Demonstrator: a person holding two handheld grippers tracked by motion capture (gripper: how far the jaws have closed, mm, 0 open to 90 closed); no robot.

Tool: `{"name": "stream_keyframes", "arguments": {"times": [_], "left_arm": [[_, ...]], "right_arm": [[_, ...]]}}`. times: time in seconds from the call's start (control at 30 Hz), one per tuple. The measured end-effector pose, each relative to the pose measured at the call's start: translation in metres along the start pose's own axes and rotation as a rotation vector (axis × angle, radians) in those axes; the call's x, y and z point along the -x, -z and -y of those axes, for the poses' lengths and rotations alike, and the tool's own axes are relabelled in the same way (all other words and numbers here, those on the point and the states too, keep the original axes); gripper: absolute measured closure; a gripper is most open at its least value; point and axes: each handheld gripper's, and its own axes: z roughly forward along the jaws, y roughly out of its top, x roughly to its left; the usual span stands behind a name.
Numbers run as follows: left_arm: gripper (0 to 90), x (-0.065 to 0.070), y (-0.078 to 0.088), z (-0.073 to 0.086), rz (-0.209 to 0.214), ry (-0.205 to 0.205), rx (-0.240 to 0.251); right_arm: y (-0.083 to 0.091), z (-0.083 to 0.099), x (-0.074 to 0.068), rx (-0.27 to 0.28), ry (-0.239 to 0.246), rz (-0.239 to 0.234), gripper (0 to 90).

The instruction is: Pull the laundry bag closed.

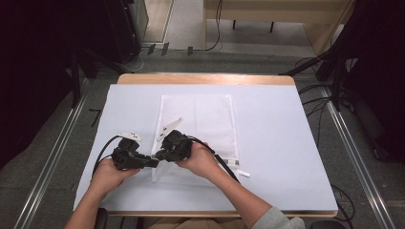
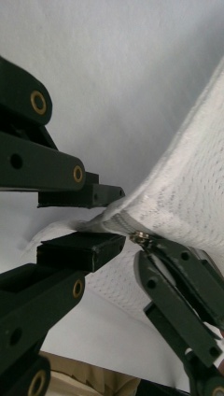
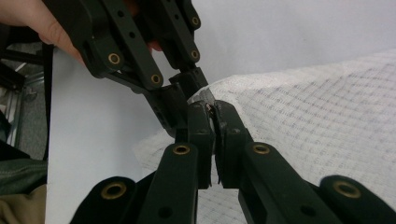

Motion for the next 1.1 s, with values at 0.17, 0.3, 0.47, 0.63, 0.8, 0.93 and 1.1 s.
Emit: {"name": "stream_keyframes", "arguments": {"times": [0.17,0.3,0.47,0.63,0.8,0.93,1.1], "left_arm": [[82.5,-0.001,-0.001,-0.001,-0.002,0.009,-0.020],[86.3,-0.002,-0.001,-0.002,0.010,0.023,-0.028],[87.3,-0.002,0.000,-0.003,0.017,0.039,-0.022],[87.9,0.000,0.000,-0.004,0.024,0.053,-0.026],[88.2,0.000,0.000,-0.005,0.020,0.055,-0.029],[88.3,0.000,0.000,-0.004,0.020,0.055,-0.029],[88.5,-0.001,0.004,-0.002,0.018,0.059,-0.027]], "right_arm": [[-0.001,0.001,-0.001,-0.011,0.003,-0.009,88.0],[-0.002,0.002,0.000,-0.019,-0.004,-0.022,88.0],[-0.002,0.004,0.002,-0.017,-0.020,-0.023,88.0],[-0.003,0.006,0.005,-0.012,-0.029,-0.014,88.0],[-0.004,0.010,0.005,-0.013,-0.043,-0.003,88.2],[-0.004,0.011,0.005,-0.012,-0.033,-0.005,88.2],[-0.003,0.014,0.005,-0.003,-0.020,0.009,88.3]]}}
